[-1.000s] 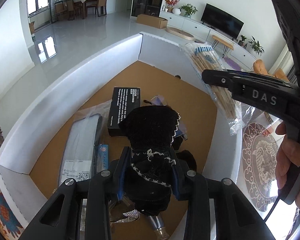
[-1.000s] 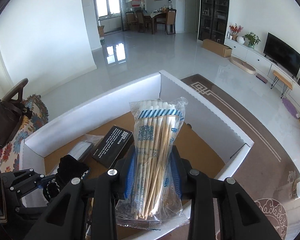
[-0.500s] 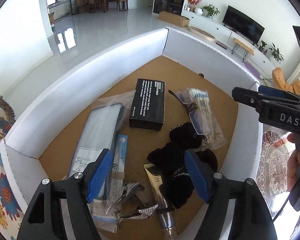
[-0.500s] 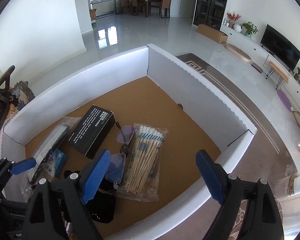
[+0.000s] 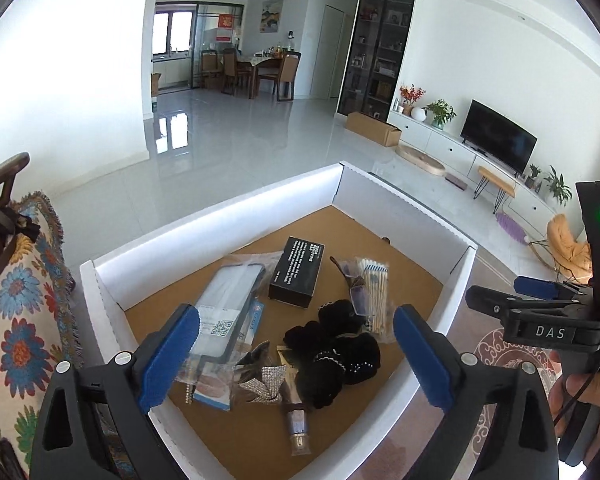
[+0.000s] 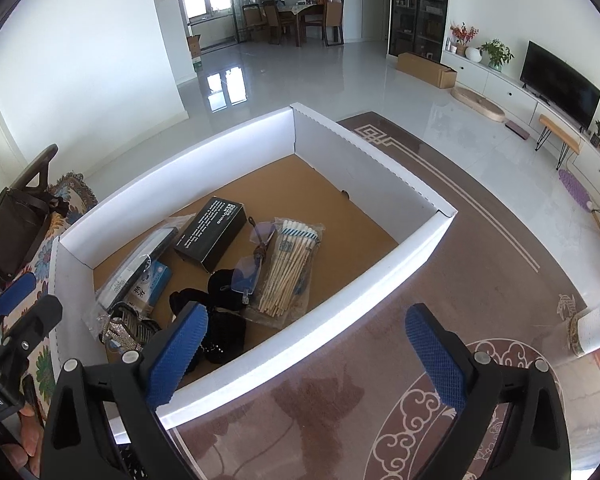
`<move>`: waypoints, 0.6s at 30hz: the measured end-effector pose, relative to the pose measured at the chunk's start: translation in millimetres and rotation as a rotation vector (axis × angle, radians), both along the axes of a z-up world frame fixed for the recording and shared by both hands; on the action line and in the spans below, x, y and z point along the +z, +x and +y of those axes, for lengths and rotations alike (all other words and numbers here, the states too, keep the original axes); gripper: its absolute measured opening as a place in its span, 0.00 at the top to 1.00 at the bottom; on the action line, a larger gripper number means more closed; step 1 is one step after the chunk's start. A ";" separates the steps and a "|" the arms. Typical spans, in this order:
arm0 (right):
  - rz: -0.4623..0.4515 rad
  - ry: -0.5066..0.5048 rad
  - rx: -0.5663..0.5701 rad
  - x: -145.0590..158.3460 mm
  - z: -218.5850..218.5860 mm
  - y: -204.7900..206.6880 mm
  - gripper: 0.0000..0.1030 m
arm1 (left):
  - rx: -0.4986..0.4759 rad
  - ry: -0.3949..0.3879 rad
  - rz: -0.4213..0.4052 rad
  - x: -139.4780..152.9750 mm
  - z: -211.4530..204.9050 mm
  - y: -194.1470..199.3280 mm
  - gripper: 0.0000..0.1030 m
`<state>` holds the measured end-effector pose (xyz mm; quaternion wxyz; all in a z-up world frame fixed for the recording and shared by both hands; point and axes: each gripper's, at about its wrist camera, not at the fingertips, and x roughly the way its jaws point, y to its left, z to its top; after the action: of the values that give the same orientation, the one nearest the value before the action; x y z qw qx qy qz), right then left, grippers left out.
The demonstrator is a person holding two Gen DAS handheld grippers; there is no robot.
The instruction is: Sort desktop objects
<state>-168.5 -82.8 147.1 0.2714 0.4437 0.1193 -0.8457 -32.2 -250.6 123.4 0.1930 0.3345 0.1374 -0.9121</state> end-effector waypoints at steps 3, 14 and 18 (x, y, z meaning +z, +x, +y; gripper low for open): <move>0.000 -0.004 0.000 -1.1 2.3 3.0 0.03 | 0.028 -0.033 -0.020 4.2 5.1 5.2 0.04; 0.007 0.023 0.041 -13.0 -19.6 9.4 0.03 | 0.080 -0.087 -0.034 9.0 10.1 14.0 0.04; 0.027 0.072 0.085 -16.9 -34.4 17.5 0.03 | 0.082 -0.068 -0.040 7.3 9.1 16.3 0.04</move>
<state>-151.0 -117.1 130.2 0.2895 0.4362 0.1720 -0.8345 -15.9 -241.5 130.7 0.2443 0.3401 0.1159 -0.9007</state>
